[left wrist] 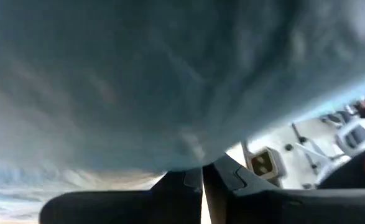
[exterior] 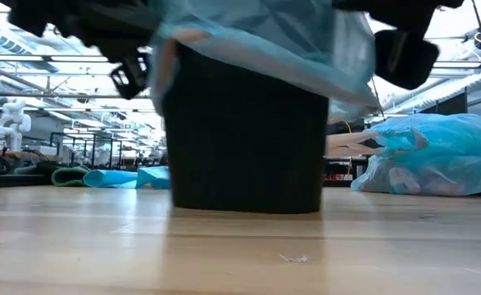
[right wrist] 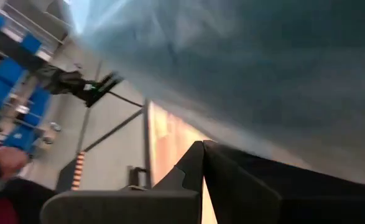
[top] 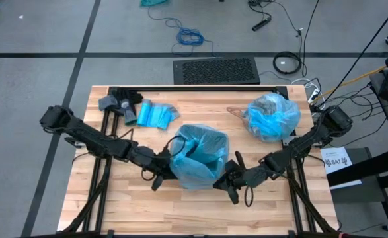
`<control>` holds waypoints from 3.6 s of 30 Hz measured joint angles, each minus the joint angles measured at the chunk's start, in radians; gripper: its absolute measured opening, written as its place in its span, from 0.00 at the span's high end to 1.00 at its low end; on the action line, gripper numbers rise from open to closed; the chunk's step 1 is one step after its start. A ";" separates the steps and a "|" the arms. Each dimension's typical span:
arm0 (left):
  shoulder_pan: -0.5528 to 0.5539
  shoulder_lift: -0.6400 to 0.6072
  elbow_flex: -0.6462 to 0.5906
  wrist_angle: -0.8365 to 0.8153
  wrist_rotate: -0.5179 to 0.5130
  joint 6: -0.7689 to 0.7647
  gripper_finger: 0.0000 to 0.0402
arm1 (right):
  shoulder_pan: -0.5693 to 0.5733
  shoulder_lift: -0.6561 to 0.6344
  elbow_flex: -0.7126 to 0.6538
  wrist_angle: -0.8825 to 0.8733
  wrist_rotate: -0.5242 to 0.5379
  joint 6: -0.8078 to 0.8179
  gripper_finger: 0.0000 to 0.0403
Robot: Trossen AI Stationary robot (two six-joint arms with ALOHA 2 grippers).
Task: Place trash/remove bag and relplace
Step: Put the blue trash bag into the trash bin, then return to Home Position
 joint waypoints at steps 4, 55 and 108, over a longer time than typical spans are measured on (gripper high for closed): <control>0.057 0.049 0.043 0.013 0.000 0.056 0.99 | -0.044 -0.010 0.000 -0.063 -0.001 -0.046 1.00; 0.344 -0.367 0.073 -0.371 0.152 0.328 0.99 | -0.211 -0.296 0.000 -0.676 -0.386 0.199 1.00; 0.268 -1.123 -0.581 -0.347 -0.047 0.431 0.99 | -0.066 -0.718 0.000 -0.596 0.254 -0.188 1.00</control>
